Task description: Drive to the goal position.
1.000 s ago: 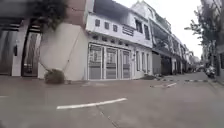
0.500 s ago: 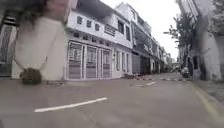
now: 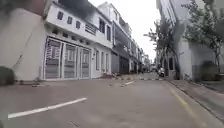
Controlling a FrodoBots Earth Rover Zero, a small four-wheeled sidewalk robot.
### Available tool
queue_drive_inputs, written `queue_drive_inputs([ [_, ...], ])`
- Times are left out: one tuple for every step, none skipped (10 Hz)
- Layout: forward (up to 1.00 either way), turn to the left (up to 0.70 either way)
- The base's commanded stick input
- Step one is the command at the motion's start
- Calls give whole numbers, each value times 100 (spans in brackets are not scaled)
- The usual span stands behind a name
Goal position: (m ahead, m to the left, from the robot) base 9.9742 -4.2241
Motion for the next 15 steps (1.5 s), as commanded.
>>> queue_drive_inputs([
  [0,0],
  [0,0],
  [0,0],
  [0,0],
  [0,0],
  [0,0],
  [0,0],
  [0,0],
  [0,-10],
  [0,-49],
  [0,-50],
  [0,-50],
  [0,-50],
  [0,-50],
  [0,-50],
])
